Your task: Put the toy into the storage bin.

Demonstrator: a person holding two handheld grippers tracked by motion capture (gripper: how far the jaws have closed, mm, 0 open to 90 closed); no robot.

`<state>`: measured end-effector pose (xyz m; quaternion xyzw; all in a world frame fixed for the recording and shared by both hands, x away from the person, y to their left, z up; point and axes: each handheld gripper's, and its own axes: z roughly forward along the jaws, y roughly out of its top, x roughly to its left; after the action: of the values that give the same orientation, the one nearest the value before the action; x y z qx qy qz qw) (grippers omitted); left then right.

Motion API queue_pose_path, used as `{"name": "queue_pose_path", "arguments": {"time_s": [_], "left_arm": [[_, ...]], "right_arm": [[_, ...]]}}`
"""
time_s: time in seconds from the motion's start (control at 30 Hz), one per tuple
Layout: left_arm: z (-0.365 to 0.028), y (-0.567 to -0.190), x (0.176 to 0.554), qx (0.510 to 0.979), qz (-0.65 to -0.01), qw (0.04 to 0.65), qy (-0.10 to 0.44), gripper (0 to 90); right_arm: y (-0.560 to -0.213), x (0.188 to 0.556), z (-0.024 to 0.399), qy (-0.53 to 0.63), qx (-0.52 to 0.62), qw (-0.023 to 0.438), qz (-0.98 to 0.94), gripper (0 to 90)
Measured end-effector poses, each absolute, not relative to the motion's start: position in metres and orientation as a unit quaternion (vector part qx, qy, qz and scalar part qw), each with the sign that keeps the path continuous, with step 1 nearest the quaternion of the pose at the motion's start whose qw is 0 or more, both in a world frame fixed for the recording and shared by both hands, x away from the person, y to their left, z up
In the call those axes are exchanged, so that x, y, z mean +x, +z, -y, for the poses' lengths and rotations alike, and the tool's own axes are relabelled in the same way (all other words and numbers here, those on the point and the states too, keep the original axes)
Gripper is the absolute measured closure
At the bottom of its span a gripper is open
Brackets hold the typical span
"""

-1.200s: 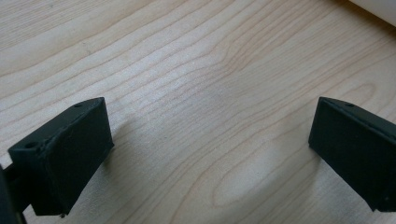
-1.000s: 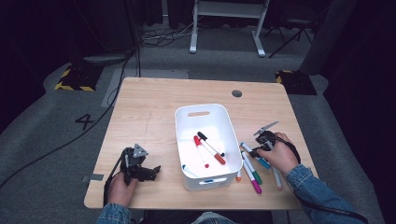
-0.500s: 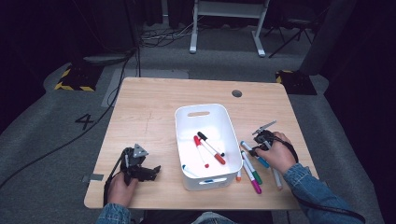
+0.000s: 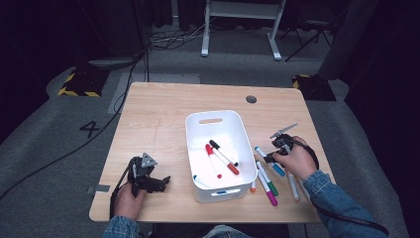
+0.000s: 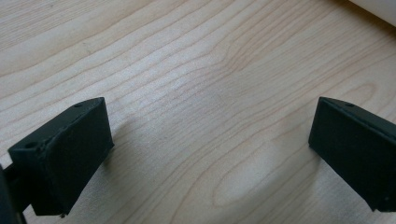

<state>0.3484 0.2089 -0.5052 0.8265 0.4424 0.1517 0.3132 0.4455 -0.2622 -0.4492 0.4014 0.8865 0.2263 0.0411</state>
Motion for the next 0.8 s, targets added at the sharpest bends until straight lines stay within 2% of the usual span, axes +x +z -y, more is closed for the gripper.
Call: {"name": "queue_pose_path", "arguments": {"time_s": [0.8], "left_arm": [[-0.209,-0.505,0.348,0.827,-0.443,0.313,0.152,0.0]], "right_arm": [[-0.393,0.431,0.262,0.307,0.373,0.048,-0.874,77.1]]}}
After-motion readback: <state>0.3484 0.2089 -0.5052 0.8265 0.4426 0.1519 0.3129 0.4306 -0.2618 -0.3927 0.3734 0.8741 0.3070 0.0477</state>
